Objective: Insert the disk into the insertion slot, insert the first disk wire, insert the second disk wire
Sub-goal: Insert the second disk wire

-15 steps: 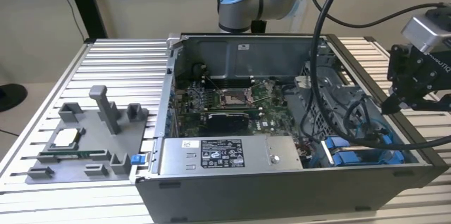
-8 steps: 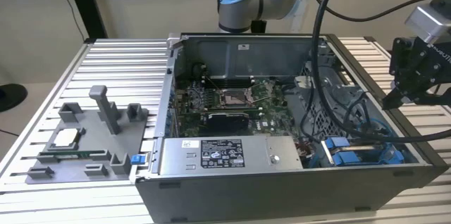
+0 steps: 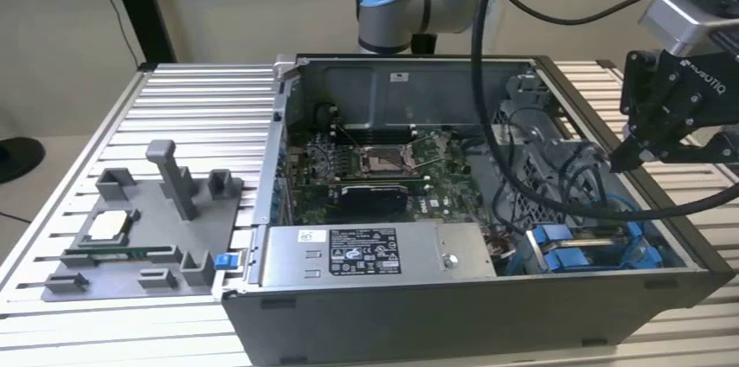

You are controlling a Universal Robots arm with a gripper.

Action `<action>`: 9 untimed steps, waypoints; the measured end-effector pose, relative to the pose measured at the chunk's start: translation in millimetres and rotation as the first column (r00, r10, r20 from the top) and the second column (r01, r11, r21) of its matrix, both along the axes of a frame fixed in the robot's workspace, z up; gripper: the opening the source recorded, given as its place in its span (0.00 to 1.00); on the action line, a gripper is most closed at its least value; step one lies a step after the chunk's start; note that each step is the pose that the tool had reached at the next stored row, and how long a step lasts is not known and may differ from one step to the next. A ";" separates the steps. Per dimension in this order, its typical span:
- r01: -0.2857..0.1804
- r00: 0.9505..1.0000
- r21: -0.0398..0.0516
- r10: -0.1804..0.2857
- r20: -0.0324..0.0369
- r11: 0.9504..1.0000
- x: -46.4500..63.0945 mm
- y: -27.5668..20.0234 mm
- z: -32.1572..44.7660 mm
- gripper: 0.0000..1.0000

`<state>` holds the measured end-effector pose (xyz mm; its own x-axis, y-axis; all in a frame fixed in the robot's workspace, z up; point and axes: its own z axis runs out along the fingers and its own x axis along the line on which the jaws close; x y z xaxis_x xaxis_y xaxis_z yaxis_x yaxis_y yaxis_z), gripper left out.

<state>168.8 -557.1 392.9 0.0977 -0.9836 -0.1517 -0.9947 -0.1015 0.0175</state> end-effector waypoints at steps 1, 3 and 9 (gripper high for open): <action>0.000 1.000 0.000 0.000 0.001 1.000 -4.0 0.0 0.1 0.00; 0.000 1.000 0.000 0.000 0.003 1.000 -12.7 0.0 0.2 0.00; 0.000 1.000 0.000 0.000 0.007 1.000 -38.4 -2.1 0.0 0.00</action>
<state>130.5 -559.2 392.9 0.0988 -0.9836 -0.1510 -0.9948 -0.1016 0.0108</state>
